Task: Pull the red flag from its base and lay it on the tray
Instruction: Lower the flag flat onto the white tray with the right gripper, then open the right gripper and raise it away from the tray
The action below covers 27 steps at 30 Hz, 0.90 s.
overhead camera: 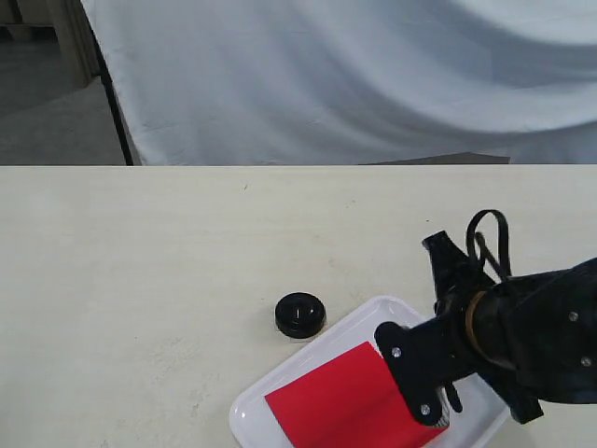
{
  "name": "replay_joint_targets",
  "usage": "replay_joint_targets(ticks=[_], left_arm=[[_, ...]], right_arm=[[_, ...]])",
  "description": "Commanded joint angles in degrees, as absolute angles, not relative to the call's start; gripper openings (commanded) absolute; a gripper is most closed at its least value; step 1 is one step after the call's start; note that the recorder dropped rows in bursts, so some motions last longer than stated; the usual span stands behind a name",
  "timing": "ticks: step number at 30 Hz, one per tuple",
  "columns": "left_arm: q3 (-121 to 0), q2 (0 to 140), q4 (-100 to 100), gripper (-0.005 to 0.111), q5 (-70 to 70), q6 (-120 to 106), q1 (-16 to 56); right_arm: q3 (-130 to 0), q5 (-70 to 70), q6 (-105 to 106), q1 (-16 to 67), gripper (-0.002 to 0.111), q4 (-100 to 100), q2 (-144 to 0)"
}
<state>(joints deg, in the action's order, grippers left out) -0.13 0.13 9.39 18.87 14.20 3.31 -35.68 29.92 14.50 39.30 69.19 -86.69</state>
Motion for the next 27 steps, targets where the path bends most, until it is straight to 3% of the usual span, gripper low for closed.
replay_joint_targets(ticks=[1,7,18,27], left_arm=[[0.0,0.0,9.2,0.000,18.4,13.9,3.3],[0.0,0.0,9.2,0.000,18.4,13.9,3.3],[0.0,0.0,9.2,0.000,18.4,13.9,3.3],[0.0,0.0,9.2,0.000,18.4,13.9,3.3]], right_arm=[[-38.7,28.2,-3.4,36.2,0.000,70.9,-83.4],[-42.5,25.3,-17.2,29.4,-0.001,67.0,-82.5],[-50.9,24.1,-17.2,10.7,-0.001,37.1,-81.9],[-46.6,9.3,-32.1,-7.8,-0.001,30.2,-68.5]])
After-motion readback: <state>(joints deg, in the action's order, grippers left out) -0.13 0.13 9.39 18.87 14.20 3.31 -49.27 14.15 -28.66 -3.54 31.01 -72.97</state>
